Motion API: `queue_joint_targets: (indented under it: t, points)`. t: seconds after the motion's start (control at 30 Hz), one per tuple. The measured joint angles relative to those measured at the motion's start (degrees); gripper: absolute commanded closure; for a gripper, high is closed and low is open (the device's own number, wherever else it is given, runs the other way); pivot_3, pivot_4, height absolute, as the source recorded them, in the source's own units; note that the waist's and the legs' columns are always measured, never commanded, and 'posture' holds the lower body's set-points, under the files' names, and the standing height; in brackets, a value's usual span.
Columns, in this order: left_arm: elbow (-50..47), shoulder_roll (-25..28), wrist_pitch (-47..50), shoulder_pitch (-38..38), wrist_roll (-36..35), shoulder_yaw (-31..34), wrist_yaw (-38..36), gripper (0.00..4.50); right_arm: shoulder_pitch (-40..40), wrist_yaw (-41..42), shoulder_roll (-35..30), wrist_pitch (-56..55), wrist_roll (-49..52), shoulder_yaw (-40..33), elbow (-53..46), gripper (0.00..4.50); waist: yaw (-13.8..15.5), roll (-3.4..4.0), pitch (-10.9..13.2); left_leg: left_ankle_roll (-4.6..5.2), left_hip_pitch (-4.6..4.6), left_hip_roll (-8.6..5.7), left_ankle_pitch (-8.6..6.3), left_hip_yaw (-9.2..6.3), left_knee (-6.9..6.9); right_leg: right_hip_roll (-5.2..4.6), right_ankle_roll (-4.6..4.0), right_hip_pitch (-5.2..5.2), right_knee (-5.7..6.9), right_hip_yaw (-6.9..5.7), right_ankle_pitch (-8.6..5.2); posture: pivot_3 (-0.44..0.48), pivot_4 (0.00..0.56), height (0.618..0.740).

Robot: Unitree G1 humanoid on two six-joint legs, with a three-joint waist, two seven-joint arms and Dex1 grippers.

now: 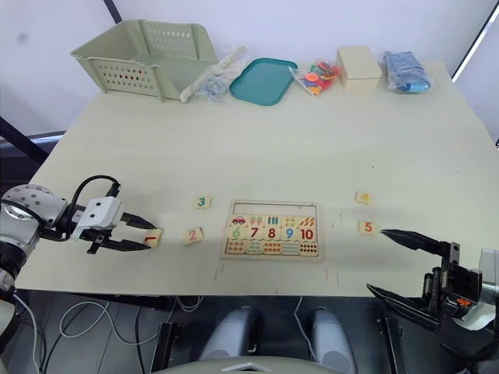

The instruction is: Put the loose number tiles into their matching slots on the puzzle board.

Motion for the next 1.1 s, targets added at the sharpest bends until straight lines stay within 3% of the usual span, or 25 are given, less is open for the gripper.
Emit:
queue_joint_targets:
  t: [0.2,0.33,0.37,0.43,0.6,0.73,0.8,0.83,0.9,0.97,1.03,1.1]
  points:
    - [0.42,0.0,-0.62,-0.31,0.02,-0.74,-0.02,2.66,-0.04,0.2,0.01,-0.05,-0.05,0.0,0.35,0.0,0.0,0.0,0.0,0.0,0.0,0.0,0.0,0.0,0.0,0.0,0.0,0.0,0.0,0.0,0.0,0.0,0.15,0.74]
    - [0.6,-0.01,-0.62,-0.31,0.02,-1.18,-0.03,1.22,-0.12,0.35,0.02,-0.05,-0.08,0.03,0.43,0.0,0.0,0.0,0.0,0.0,0.0,0.0,0.0,0.0,0.0,0.0,0.0,0.0,0.0,0.0,0.0,0.0,0.15,0.74]
    - [0.58,-0.01,-0.63,-0.27,-0.07,-1.05,-0.03,0.64,-0.24,0.37,0.04,-0.07,-0.2,0.15,0.48,0.0,0.0,0.0,0.0,0.0,0.0,0.0,0.0,0.0,0.0,0.0,0.0,0.0,0.0,0.0,0.0,0.0,0.15,0.74]
    - [0.28,0.16,-0.49,0.4,-0.9,0.11,-0.04,0.03,-0.91,0.37,0.15,-0.1,-0.42,0.76,0.78,0.0,-0.01,-0.01,0.0,0.0,0.0,0.01,0.0,-0.01,0.0,0.0,0.0,0.0,0.0,0.0,0.0,0.0,0.15,0.74]
    - [-5.09,5.42,4.02,9.22,-8.22,7.75,-0.09,0.03,-3.38,0.33,0.33,-0.03,-0.67,2.9,1.79,0.0,-1.13,-0.02,0.02,0.0,0.01,0.19,0.0,-0.25,-0.02,0.02,-0.02,-0.03,0.04,0.02,-0.01,0.0,0.15,0.74]
    - [-14.76,8.68,12.36,26.95,-16.55,23.71,1.32,0.03,-5.26,0.03,0.38,0.25,-0.74,4.49,2.49,0.0,-1.62,0.09,0.06,0.0,0.09,0.27,0.0,-0.2,-0.05,-0.04,-0.05,-0.03,0.06,0.05,-0.03,0.0,0.15,0.74]
    - [-23.58,7.4,16.49,40.97,-19.24,34.8,7.27,0.03,-5.78,-0.1,0.52,0.36,-0.65,5.06,2.57,0.0,-1.6,0.16,0.11,0.0,0.09,0.31,-0.01,-0.19,-0.06,-0.19,-0.07,-0.04,0.03,0.05,-0.03,0.0,0.15,0.74]
    - [-26.03,6.27,17.78,44.42,-19.39,37.76,9.4,0.03,-5.79,-0.16,0.45,0.47,-0.72,5.35,2.67,0.0,-1.5,0.19,0.1,0.0,0.11,0.3,0.0,-0.17,-0.07,-0.29,-0.07,-0.03,0.04,0.04,-0.03,0.0,0.15,0.74]
    - [-36.78,-0.06,21.91,55.88,-18.43,47.53,20.06,0.03,-6.11,-0.67,0.28,1.18,-0.27,5.87,2.04,0.0,-1.22,0.18,0.1,0.0,0.09,0.27,-0.01,-0.22,-0.05,-0.48,-0.06,0.01,0.0,-0.01,-0.03,0.0,0.15,0.74]
    - [-41.91,-3.54,23.97,59.68,-16.95,50.52,25.98,0.03,-6.46,-1.11,-0.06,1.81,0.15,6.18,1.78,0.0,-0.75,0.09,0.07,0.0,0.08,0.24,-0.01,-0.27,-0.05,-0.52,-0.06,0.05,-0.05,-0.09,-0.03,0.0,0.15,0.74]
    - [-53.71,-10.71,29.48,67.09,-15.32,56.12,37.87,0.03,-7.74,-1.28,-1.42,3.21,1.3,6.63,1.32,0.0,-0.56,-0.03,0.06,0.01,0.08,0.24,-0.03,-0.24,-0.04,-0.46,-0.05,0.09,-0.16,-0.07,-0.03,0.0,0.15,0.74]
    - [-64.24,-16.36,34.83,71.49,-14.09,57.06,47.47,0.03,-8.94,-1.08,-2.51,4.13,1.93,6.6,1.48,0.0,-0.49,-0.16,-0.01,0.06,0.09,0.2,-0.06,-0.23,-0.04,-0.63,-0.04,0.11,-0.16,-0.05,-0.02,0.0,0.15,0.74]
